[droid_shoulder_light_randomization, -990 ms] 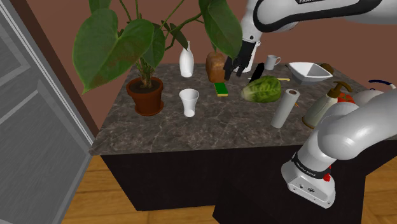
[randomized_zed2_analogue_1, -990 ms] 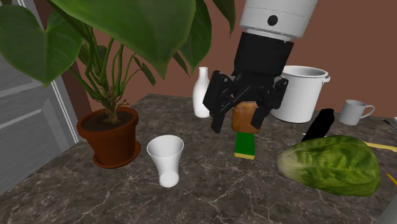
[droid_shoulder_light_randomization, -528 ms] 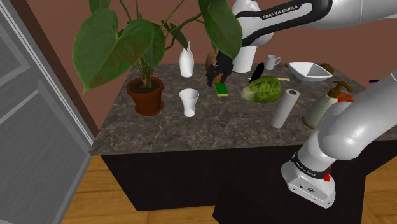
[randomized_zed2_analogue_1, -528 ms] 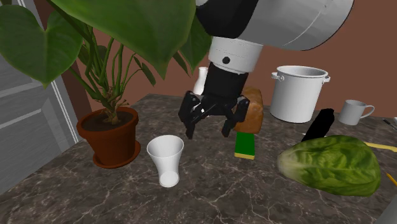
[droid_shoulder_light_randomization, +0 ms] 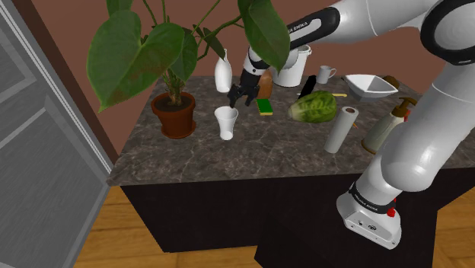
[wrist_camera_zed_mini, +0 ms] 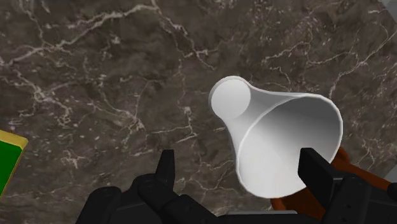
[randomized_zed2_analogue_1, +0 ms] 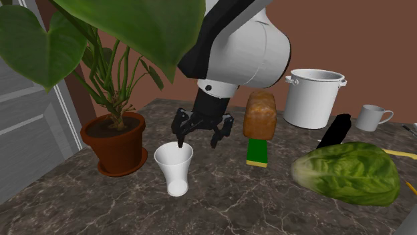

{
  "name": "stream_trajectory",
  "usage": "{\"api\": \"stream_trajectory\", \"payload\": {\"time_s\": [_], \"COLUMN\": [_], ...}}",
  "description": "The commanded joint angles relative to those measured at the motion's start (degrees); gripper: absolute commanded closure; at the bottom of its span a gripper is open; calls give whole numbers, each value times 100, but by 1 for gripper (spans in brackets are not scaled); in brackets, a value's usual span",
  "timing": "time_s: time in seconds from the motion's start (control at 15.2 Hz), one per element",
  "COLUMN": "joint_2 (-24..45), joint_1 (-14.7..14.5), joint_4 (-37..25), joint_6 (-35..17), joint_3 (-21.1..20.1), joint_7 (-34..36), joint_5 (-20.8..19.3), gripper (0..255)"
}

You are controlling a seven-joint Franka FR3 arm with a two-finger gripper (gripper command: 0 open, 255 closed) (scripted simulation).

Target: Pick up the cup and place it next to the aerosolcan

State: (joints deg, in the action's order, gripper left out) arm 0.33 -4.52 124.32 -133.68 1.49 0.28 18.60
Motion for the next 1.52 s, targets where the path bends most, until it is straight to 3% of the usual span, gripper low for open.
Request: {"api": "stream_trajectory", "payload": {"time_s": [0.0, 0.46, 0.99, 1.06, 1.45], "joint_2": [291, 654, 654, 654, 654], "joint_1": [-41, -92, -92, -92, -92], "joint_4": [-145, -90, -90, -90, -90], "joint_6": [-188, -613, -611, -611, -611], "joint_3": [-41, -105, -105, -105, -105], "joint_7": [19, -68, -68, -68, -68], "joint_5": [90, 225, 225, 225, 225], "gripper": [0, 0, 0, 255, 255]}}
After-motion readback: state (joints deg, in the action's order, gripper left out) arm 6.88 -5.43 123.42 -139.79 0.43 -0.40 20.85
